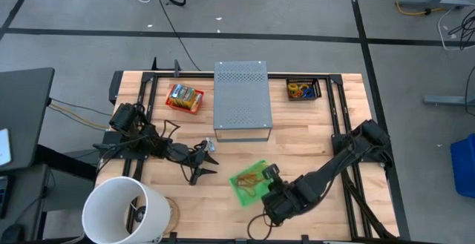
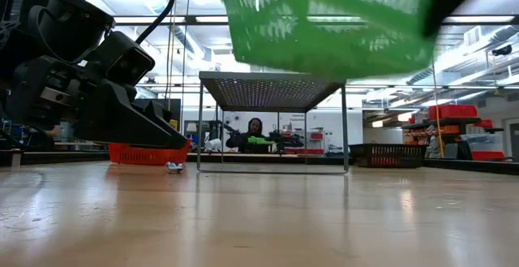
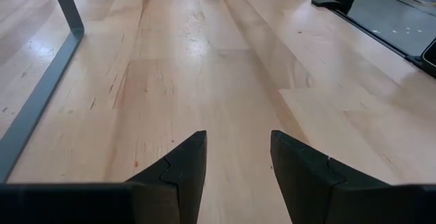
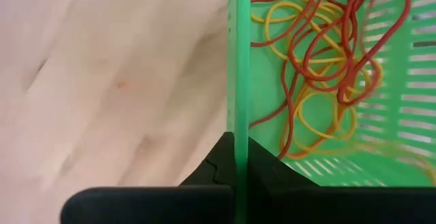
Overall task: Pick & Place Office Desk Supplies
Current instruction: Put the green basket on the shelf
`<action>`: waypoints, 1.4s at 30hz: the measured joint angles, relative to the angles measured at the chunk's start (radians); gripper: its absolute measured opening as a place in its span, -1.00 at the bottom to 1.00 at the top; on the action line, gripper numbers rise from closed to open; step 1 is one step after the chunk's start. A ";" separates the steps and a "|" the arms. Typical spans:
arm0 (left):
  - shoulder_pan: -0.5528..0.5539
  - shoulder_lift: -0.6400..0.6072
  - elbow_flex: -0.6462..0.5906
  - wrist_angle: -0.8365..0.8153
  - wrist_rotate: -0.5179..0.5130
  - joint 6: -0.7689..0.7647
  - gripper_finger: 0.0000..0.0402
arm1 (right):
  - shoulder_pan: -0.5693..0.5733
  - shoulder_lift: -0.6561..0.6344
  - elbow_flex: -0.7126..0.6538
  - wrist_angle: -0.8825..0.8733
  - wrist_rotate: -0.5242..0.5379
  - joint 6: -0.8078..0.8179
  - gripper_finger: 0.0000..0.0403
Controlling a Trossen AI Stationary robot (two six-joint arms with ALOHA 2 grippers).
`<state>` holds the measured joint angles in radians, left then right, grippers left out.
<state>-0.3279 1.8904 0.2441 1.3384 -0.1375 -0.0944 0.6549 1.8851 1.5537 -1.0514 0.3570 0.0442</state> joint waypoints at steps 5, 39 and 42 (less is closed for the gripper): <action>0.000 0.000 0.000 0.000 0.007 0.001 -0.16 | -0.049 0.000 0.126 -0.126 0.025 0.036 -0.99; -0.060 0.000 0.000 0.002 0.004 -0.021 -0.16 | -0.703 -0.001 0.385 -0.254 -0.142 -0.326 -0.99; -0.066 0.000 0.000 0.004 -0.005 -0.021 -0.16 | -0.774 -0.001 0.385 -0.221 -0.212 -0.367 -0.99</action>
<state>-0.3937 1.8904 0.2443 1.3422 -0.1421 -0.1154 -0.1195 1.8839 1.9385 -1.2725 0.1453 -0.3226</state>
